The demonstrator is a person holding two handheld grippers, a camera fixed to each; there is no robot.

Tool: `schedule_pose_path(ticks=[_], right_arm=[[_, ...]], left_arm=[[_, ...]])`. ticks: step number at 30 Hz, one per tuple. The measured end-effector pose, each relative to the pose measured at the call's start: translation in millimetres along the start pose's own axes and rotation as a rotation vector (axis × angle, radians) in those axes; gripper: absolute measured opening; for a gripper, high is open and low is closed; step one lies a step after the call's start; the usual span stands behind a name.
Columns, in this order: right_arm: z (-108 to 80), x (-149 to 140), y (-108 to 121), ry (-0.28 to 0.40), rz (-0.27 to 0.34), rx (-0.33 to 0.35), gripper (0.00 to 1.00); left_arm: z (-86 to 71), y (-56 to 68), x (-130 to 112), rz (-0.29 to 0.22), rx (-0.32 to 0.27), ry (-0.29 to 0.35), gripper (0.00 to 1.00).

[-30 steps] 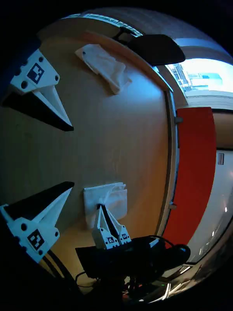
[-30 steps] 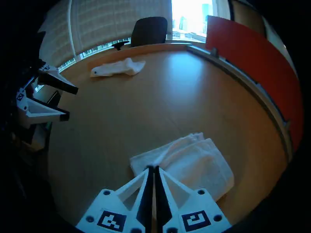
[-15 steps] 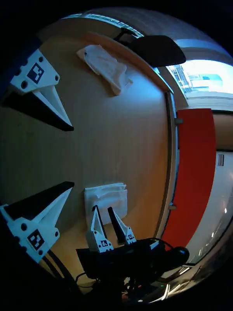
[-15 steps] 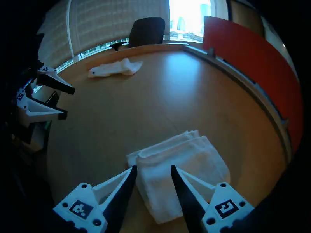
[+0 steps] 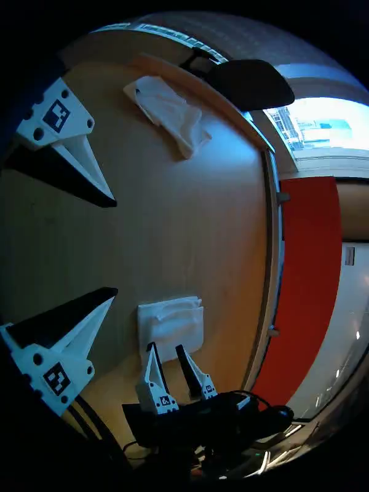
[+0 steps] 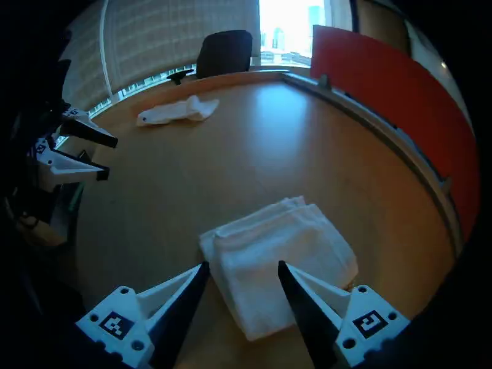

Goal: Fold towel

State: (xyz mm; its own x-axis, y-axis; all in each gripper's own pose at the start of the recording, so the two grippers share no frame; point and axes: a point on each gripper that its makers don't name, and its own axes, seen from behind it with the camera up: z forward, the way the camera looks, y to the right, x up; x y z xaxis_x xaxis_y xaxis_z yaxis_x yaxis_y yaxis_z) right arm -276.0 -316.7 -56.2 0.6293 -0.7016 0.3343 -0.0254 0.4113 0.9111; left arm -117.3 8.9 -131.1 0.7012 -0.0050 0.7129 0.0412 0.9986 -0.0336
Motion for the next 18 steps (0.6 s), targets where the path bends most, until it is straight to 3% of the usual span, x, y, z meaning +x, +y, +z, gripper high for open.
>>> schedule_pose_path(ticks=[18], right_arm=[[-22.3, -56.2, 9.3, -0.062, 0.05, -0.054, 0.86]], left_arm=[[-6.2, -25.0, -23.6, 0.006, 0.029, -0.019, 0.96]])
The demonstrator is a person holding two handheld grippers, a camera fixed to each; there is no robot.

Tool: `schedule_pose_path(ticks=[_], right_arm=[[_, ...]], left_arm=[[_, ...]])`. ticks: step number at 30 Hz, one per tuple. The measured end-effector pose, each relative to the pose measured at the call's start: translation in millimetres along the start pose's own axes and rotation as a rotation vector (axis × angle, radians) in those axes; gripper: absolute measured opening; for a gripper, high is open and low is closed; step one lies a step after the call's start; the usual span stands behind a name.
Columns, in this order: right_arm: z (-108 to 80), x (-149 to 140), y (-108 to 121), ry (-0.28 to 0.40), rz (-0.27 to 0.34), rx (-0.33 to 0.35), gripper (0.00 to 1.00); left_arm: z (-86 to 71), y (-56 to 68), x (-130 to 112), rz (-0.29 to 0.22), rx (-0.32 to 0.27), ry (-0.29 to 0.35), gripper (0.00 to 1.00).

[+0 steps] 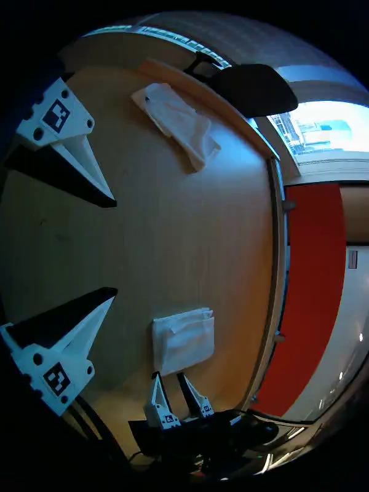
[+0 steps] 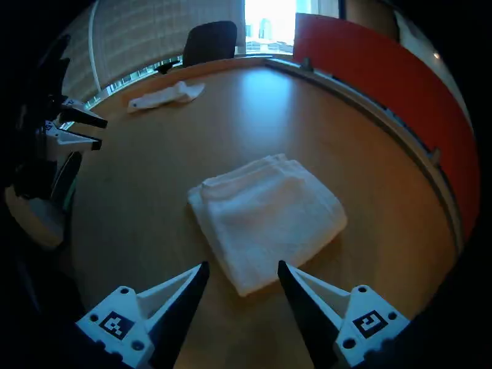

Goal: Fold towel

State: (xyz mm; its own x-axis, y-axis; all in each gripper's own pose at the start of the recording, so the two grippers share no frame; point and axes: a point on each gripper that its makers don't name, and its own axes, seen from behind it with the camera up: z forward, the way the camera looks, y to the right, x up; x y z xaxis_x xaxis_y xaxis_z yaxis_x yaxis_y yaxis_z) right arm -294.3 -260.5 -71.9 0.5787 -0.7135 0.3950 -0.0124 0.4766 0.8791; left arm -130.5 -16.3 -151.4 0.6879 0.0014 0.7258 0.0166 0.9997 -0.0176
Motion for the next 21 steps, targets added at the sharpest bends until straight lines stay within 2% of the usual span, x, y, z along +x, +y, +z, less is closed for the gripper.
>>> schedule_pose_path(ticks=[8, 13, 17, 21], right_arm=[[3.2, -12.4, 0.7, -0.02, 0.006, -0.009, 0.83], [6.6, -19.0, 2.7, -0.036, 0.018, -0.018, 0.69], [6.7, -23.5, 3.4, -0.042, 0.027, -0.025, 0.65], [7.1, -27.4, 3.9, -0.047, 0.039, -0.029, 0.58]], left_arm=[[-0.6, -2.1, -3.8, 0.005, 0.003, -0.006, 0.96], [-1.0, -2.6, -3.4, 0.0, 0.003, -0.006, 0.96], [-1.2, -2.2, -2.7, -0.003, 0.003, -0.005, 0.96], [-0.6, -1.5, -2.9, -0.002, 0.001, -0.007, 0.96]])
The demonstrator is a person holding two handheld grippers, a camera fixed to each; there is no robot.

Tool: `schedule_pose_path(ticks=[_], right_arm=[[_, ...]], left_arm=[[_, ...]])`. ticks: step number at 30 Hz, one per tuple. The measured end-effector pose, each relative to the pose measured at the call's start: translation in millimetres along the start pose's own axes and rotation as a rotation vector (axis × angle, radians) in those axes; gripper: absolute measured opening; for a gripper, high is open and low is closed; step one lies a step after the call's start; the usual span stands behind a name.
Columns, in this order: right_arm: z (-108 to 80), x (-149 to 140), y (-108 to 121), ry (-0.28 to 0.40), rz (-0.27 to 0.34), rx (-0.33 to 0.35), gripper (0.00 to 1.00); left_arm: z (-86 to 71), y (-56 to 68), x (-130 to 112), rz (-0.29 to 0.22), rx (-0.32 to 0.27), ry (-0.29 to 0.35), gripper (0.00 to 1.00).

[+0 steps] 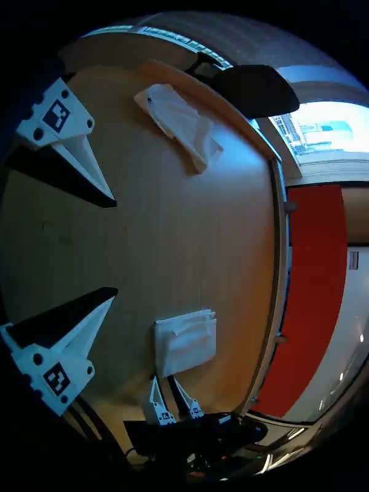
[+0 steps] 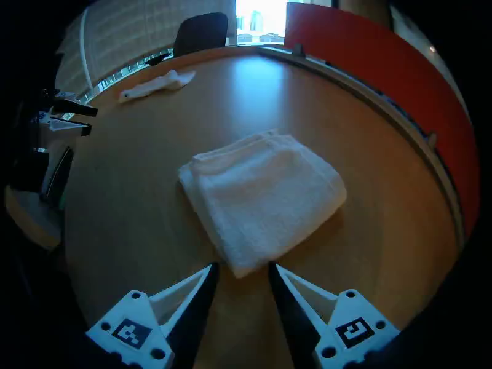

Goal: Fold towel

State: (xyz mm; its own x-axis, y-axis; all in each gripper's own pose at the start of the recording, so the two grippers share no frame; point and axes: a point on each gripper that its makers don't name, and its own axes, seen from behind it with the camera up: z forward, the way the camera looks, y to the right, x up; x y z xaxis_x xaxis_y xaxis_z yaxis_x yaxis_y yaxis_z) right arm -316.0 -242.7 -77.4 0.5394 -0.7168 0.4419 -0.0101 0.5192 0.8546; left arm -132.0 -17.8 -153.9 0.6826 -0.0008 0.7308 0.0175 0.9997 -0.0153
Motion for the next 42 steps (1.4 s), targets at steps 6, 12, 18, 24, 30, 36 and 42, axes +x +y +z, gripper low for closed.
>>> schedule_pose_path(ticks=[6, 12, 18, 24, 30, 36, 42], right_arm=[[2.0, -2.2, -1.1, -0.002, 0.017, -0.001, 0.45], [2.7, -2.9, -0.9, 0.001, 0.022, -0.011, 0.29], [3.5, -1.5, -3.9, 0.01, 0.039, 0.003, 0.11], [2.2, -1.4, -4.2, 0.017, 0.04, -0.005, 0.05], [-3.9, 7.8, -2.5, 0.037, 0.034, -0.015, 0.05], [-21.5, 32.7, 2.7, 0.085, 0.026, -0.026, 0.05], [-43.0, 62.7, 10.3, 0.128, -0.003, -0.043, 0.05]], left_arm=[[0.8, 2.0, -0.4, 0.003, -0.003, -0.002, 0.96], [1.0, 3.0, 0.6, 0.002, -0.006, -0.002, 0.96], [1.1, 2.9, 0.9, 0.0, -0.006, -0.002, 0.96], [1.2, 2.9, 0.7, 0.002, -0.006, -0.003, 0.96], [1.4, 3.0, -0.8, 0.003, -0.008, -0.003, 0.96], [3.6, 2.8, -2.8, 0.007, -0.009, -0.004, 0.96], [6.3, 3.5, -7.1, 0.018, -0.009, -0.011, 0.96]])
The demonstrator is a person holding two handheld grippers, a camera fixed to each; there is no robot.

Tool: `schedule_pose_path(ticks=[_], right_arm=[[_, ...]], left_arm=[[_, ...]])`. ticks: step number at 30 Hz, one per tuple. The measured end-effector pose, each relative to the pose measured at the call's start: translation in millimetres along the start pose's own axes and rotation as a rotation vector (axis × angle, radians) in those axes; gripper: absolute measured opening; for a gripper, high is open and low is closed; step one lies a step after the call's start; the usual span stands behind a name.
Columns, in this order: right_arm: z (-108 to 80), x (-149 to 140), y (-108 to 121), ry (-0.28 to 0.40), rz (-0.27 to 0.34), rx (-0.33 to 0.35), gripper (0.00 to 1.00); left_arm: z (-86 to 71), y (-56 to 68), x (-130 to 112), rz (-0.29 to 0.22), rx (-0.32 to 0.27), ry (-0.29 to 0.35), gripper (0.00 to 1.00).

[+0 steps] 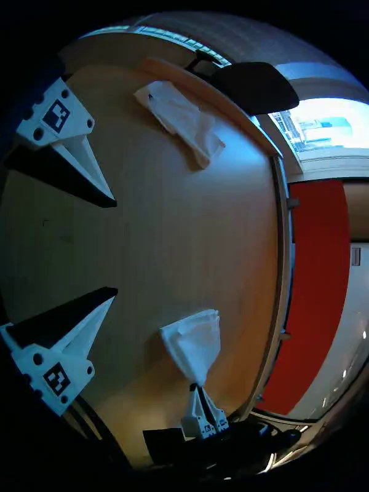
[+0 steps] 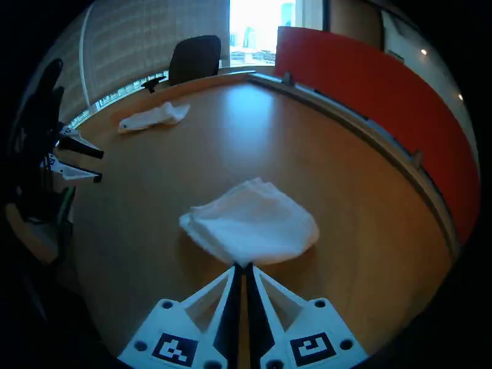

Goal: Fold towel

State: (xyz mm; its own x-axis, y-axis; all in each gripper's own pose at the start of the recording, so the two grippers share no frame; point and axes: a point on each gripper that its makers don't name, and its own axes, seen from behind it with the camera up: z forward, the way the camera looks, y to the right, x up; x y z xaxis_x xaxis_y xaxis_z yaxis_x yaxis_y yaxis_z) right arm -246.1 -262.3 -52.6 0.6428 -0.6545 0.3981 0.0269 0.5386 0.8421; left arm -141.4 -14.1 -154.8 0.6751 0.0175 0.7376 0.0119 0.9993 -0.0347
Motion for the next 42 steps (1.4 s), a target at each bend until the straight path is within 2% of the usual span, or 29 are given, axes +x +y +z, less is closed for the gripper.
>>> schedule_pose_path(ticks=[8, 18, 30, 42], right_arm=[[-27.0, 46.3, 9.1, 0.041, -0.067, -0.013, 0.05], [-69.9, 98.3, 24.3, 0.103, -0.119, -0.034, 0.05], [-102.5, 94.4, 48.9, 0.117, -0.104, -0.065, 0.05], [-156.1, 81.9, 118.4, 0.13, -0.049, -0.132, 0.05]], left_arm=[[1.3, 4.7, -1.3, 0.011, -0.007, -0.003, 0.96], [1.0, 8.5, 7.0, 0.033, -0.017, 0.008, 0.96], [1.3, 15.3, 17.9, 0.047, -0.028, 0.024, 0.96], [6.1, 15.0, 19.2, 0.059, -0.021, 0.017, 0.96]])
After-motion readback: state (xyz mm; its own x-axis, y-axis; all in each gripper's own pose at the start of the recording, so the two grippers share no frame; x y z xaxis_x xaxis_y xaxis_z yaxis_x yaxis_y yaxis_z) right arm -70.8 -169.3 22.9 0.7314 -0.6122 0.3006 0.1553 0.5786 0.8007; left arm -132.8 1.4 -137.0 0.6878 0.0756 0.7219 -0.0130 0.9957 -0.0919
